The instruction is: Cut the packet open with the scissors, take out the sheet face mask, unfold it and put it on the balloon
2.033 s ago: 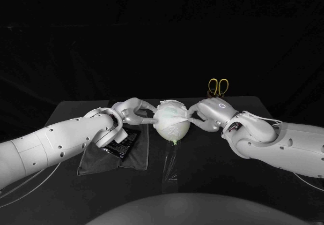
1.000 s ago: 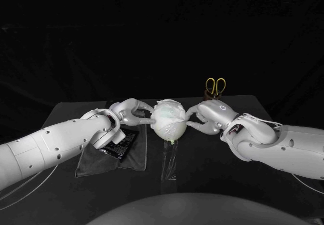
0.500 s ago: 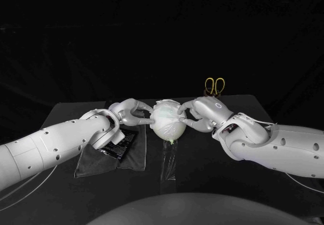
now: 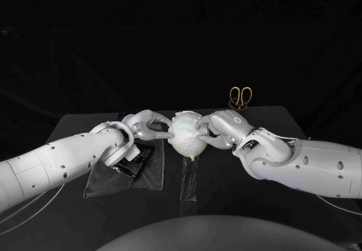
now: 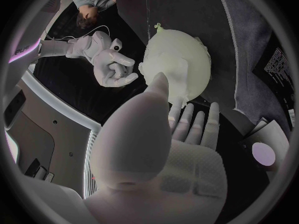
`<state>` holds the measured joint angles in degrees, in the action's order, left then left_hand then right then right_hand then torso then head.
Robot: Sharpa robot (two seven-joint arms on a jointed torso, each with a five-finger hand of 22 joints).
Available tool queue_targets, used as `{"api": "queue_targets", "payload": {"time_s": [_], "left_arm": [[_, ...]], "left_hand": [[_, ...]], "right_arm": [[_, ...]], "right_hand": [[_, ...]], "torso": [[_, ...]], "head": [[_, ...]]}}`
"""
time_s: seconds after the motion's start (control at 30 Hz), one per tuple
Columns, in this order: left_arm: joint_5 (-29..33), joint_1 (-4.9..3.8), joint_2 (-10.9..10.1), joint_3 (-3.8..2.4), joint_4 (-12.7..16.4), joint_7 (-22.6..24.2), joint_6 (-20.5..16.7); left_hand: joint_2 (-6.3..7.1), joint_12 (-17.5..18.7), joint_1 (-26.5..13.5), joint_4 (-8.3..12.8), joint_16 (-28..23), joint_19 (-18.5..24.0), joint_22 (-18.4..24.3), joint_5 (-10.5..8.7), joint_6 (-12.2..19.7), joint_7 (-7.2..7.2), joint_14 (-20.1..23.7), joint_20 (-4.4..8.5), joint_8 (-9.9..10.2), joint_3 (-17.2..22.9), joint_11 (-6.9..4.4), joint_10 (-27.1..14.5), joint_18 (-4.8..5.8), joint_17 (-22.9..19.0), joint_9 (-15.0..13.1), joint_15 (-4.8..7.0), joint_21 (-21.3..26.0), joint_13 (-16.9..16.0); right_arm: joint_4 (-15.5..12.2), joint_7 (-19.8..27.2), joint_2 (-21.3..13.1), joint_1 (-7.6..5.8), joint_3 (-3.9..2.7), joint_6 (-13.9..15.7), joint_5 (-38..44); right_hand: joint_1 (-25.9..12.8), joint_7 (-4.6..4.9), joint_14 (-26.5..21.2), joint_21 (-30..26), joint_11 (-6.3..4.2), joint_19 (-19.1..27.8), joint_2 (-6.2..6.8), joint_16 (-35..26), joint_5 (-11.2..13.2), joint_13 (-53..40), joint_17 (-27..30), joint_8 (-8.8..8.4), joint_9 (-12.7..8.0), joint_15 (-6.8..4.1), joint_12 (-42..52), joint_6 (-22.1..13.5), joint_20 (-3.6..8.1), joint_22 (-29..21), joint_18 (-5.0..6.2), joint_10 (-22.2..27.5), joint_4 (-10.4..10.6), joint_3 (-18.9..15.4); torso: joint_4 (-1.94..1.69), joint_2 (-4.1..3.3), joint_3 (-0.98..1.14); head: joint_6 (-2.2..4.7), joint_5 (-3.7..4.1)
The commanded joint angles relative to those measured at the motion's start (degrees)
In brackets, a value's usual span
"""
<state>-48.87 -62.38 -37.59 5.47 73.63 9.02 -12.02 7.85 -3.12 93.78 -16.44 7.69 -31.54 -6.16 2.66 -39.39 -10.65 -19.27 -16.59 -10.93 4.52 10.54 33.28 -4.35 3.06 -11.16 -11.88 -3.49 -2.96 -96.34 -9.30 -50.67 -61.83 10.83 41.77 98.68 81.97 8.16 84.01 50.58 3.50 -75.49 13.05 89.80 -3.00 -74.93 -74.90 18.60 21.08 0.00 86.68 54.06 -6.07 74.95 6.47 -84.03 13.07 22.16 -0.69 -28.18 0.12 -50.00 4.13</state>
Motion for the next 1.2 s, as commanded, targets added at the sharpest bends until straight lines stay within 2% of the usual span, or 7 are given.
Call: {"api": "queue_targets", "payload": {"time_s": [0.03,0.07,0.47,0.73,0.83,0.87,1.2], "left_arm": [[0.25,-0.04,0.08,-0.04,0.22,0.48,0.72],[0.25,-0.04,0.07,-0.04,0.22,0.48,0.71],[0.27,-0.04,0.02,-0.04,0.24,0.46,0.79],[0.29,-0.04,0.01,-0.04,0.23,0.45,0.80],[0.32,-0.04,0.00,-0.04,0.23,0.43,0.81],[0.33,-0.04,-0.01,-0.04,0.23,0.43,0.80],[0.36,-0.05,0.01,-0.04,0.20,0.41,0.80]], "left_hand": [[-0.47,0.30,0.15,-0.05,-0.31,0.24,0.06,0.08,0.25,-1.86,0.17,-0.07,0.25,-0.17,0.11,-0.39,0.60,-0.03,-0.07,-0.12,0.05,0.07],[-0.47,0.30,0.15,-0.05,-0.31,0.24,0.06,0.08,0.25,-1.86,0.17,-0.07,0.25,-0.17,0.11,-0.39,0.60,-0.03,-0.07,-0.12,0.05,0.07],[-0.47,0.30,0.15,-0.05,-0.31,0.24,0.06,0.08,0.25,-1.86,0.17,-0.07,0.25,-0.17,0.11,-0.39,0.60,-0.03,-0.07,-0.12,0.05,0.07],[-0.47,0.30,0.15,-0.05,-0.31,0.24,0.06,0.08,0.25,-1.86,0.17,-0.07,0.25,-0.17,0.11,-0.39,0.60,-0.03,-0.07,-0.12,0.05,0.07],[-0.47,0.30,0.15,-0.05,-0.31,0.24,0.06,0.08,0.25,-1.86,0.17,-0.07,0.25,-0.17,0.11,-0.39,0.60,-0.03,-0.07,-0.12,0.05,0.07],[-0.47,0.30,0.15,-0.05,-0.31,0.24,0.06,0.08,0.25,-1.86,0.17,-0.07,0.25,-0.17,0.11,-0.39,0.60,-0.03,-0.07,-0.12,0.05,0.07],[-0.51,0.29,0.18,-0.05,-0.39,0.27,0.13,0.08,0.26,-1.87,0.13,-0.08,0.26,-0.15,0.13,-0.46,0.60,-0.02,-0.07,-0.14,0.05,0.07]], "right_arm": [[0.17,-0.82,0.27,0.36,-0.03,-1.21,3.08],[0.23,-0.86,0.34,0.45,-0.03,-1.20,3.21],[1.36,-1.51,1.11,0.87,-0.03,-1.26,4.41],[2.90,-1.82,1.93,0.97,-0.03,-1.13,4.94],[3.41,-1.73,2.23,1.01,-0.03,-1.00,5.05],[3.64,-1.69,2.38,1.02,-0.03,-0.96,5.14],[4.26,-0.87,2.75,1.09,-0.03,-0.51,5.75]], "right_hand": [[-0.14,0.12,5.99,-0.09,0.41,0.22,0.62,0.20,0.23,-11.59,-15.10,-0.38,-0.08,0.45,-0.33,-0.23,-0.10,5.96,0.09,-2.68,-0.05,-0.58],[-0.05,0.13,5.99,4.26,0.43,-1.41,0.63,0.20,0.23,-11.39,-15.10,-0.41,-0.12,0.47,-0.54,-0.27,-0.13,6.98,-0.62,-2.48,-0.05,-0.72],[1.43,-0.15,5.99,5.23,0.22,-1.85,-0.05,0.20,0.22,-11.53,-15.10,-0.18,-0.23,0.35,-0.39,0.35,-0.20,7.32,-0.68,-2.56,-0.28,-1.26],[4.32,-0.89,5.99,6.31,-0.43,-2.25,-3.44,0.20,0.23,-11.86,-15.10,0.91,-0.11,-0.16,-0.02,2.54,0.09,7.56,-0.74,-2.87,-1.09,0.91],[4.61,-1.05,5.99,6.38,-0.56,-2.27,-4.03,0.20,0.23,-11.90,-15.10,1.15,-0.05,-0.27,0.02,2.94,0.17,7.57,-0.74,-2.91,-1.19,1.33],[5.22,-1.48,5.99,6.82,-0.88,-2.42,-5.23,0.20,0.23,-12.03,-15.10,1.82,0.19,-0.45,0.16,3.93,0.29,7.67,-0.80,-3.04,-1.46,2.06],[5.43,-2.66,5.99,8.06,-1.90,-2.85,-6.11,0.20,0.24,-12.52,-15.10,3.90,1.19,-1.33,0.67,5.41,1.00,7.91,-0.94,-3.57,-2.25,2.33]], "torso": [[0.07,0.00,0.01],[0.08,0.01,0.02],[0.04,0.00,0.01],[0.00,0.02,0.02],[0.01,0.01,0.01],[0.04,0.02,0.02],[0.06,0.05,0.03]], "head": [[0.00,-0.08],[0.00,-0.10],[0.00,-0.04],[0.00,0.01],[0.00,0.03],[0.00,0.01],[0.00,0.04]]}}
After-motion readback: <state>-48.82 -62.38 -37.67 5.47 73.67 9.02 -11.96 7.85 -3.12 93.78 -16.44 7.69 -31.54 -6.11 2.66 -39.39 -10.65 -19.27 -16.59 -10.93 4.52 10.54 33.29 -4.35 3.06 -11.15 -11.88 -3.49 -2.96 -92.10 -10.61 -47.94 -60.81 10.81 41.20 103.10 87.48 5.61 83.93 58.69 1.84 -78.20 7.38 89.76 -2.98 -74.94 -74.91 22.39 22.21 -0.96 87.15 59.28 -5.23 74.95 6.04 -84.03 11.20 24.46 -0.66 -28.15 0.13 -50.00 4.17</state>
